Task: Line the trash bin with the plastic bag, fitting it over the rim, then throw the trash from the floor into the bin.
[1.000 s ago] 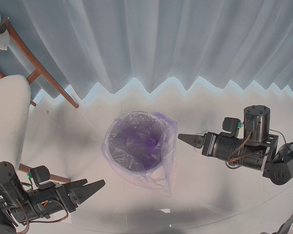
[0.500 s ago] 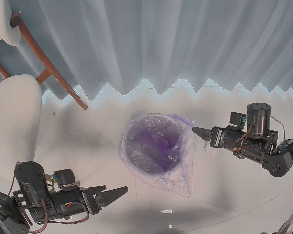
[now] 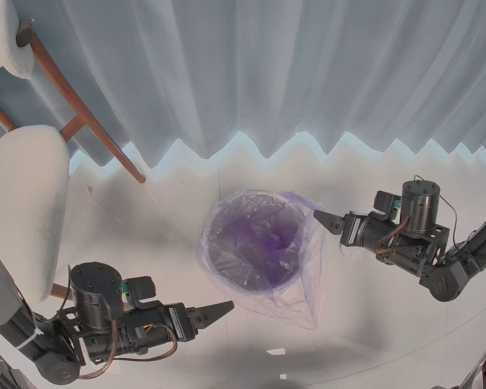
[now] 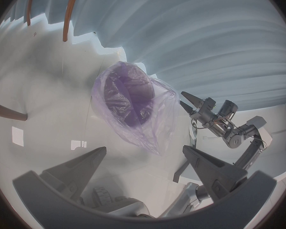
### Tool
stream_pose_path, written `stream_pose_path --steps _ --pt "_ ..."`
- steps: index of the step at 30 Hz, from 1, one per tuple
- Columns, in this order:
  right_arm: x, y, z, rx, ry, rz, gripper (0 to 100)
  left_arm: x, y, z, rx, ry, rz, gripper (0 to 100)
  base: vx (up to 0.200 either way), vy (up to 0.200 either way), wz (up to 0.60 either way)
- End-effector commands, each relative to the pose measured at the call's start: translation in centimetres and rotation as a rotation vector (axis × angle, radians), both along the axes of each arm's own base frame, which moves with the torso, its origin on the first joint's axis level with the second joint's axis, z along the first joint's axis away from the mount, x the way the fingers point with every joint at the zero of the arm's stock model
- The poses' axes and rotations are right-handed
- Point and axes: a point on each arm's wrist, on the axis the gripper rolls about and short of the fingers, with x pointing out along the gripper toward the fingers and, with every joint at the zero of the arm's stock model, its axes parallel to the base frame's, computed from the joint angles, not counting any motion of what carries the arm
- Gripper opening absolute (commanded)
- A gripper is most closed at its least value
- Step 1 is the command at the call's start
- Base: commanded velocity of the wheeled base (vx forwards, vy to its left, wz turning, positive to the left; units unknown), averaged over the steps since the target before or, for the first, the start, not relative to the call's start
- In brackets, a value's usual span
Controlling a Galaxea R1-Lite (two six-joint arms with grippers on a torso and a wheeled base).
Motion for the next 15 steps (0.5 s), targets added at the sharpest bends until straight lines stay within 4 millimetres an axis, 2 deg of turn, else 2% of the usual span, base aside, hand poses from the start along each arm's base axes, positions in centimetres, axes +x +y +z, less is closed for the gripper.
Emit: stream_pose_path --steps 1,4,5,15 --pt "0.6 1.0 -2.3 -0.015 0.051 0.023 100 1.5 -0.6 -1.4 0.023 0.036 0.04 100 0.0 0.0 0.0" --pt "0.6 1.0 -2.6 -0.017 0.06 0.026 100 1.9 -0.8 -1.6 0.001 0.041 0.066 100 0.0 0.0 0.0" --pt "0.6 1.1 -2.7 -0.016 0.062 0.026 0 2.1 -0.8 -1.7 -0.007 0.04 0.069 100 0.0 0.0 0.0" --pt "1.5 -0.4 -3.0 0.041 0.085 -0.043 0 3.0 -1.4 -2.9 -0.011 0.033 0.074 100 0.0 0.0 0.0"
